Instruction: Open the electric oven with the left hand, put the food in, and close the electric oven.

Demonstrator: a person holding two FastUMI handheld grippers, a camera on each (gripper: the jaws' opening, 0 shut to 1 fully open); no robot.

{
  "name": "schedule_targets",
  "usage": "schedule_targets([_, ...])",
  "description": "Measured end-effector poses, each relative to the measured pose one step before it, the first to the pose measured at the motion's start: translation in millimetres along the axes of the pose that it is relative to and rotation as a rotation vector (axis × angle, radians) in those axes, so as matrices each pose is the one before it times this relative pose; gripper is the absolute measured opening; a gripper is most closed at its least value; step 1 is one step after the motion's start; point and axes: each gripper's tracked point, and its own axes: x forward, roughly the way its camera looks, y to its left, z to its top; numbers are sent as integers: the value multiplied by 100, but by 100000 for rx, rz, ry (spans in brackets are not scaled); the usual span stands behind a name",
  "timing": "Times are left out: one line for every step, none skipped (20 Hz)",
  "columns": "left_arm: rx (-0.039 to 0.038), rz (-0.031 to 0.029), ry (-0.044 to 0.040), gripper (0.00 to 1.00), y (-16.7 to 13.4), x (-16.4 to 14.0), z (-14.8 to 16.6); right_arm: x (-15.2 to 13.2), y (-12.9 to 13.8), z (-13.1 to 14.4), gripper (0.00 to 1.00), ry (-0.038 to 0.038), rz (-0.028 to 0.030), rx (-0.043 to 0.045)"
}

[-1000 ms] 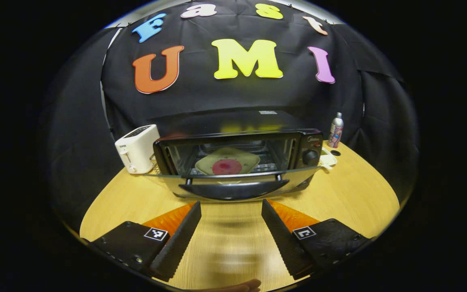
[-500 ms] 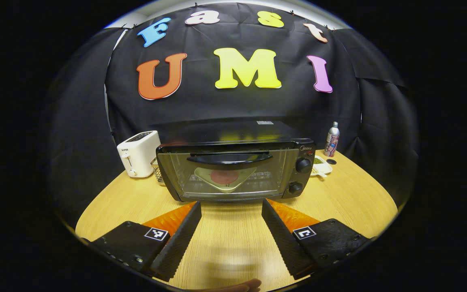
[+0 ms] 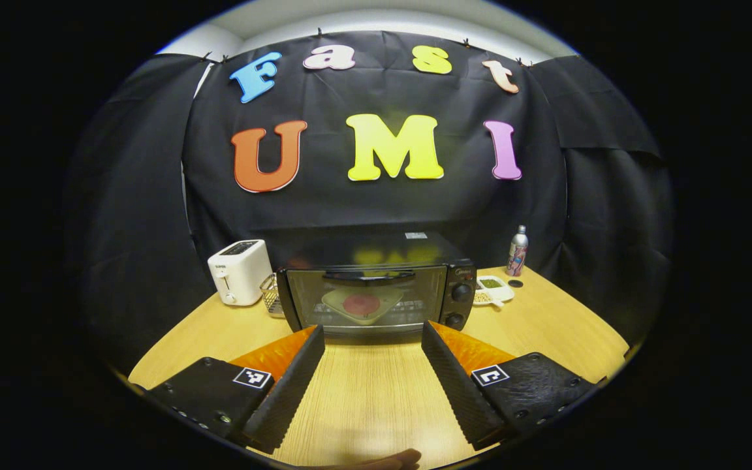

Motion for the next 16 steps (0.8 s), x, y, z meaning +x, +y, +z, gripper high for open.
schedule_targets([-1516,1971,-2396,96,346,-1110,867,-464,-44,616,100,-1033,67,455])
schedule_targets([-902,1308,-2232,96,194,-1164,663,-464,-14,618,100,-932,-204,232])
schedule_targets([-326,580,-1765,96,14,-1087,720,-430,-160,564,100,-1210,-357,335])
schedule_targets([-170,515,-1444,95,-8,-1228,530,-459,-93,567,100,-1237,-149,224])
schedule_targets([187,384,-1660,95,-27,-1275,749,-403,-79,556,100,-1159,-87,133])
schedule_targets([411,1105,-2213,95,234,-1346,970,-379,44,322,100,-1050,35,-150])
schedule_targets([422,1022,-3043,95,201,-1404,1143,-401,128,435,99,-890,102,-288])
schedule_targets([323,1426,-3373,95,256,-1364,1238,-351,84,336,96,-859,105,-368])
schedule_targets([-35,959,-2553,95,226,-1255,1108,-501,145,362,96,-664,294,-377])
schedule_targets([-103,437,-2548,95,-50,-1300,877,-355,47,183,100,-688,408,-328])
schedule_targets([59,-1041,-1831,95,-239,-1080,828,-403,130,293,100,-723,367,-248])
schedule_targets([94,-1321,-852,95,-293,-1373,548,-247,165,285,100,-634,398,-189])
schedule_targets([397,-1300,-762,96,-243,-1150,487,-248,140,256,96,-642,269,129])
schedule_targets([1037,-2284,-654,96,-509,-1019,230,-246,205,264,96,-472,534,159])
schedule_targets([843,-1289,-826,96,-283,-1123,200,-218,164,250,96,-429,546,-9])
schedule_targets([-113,-410,-802,96,-61,-1024,417,-251,115,267,96,-616,413,-386])
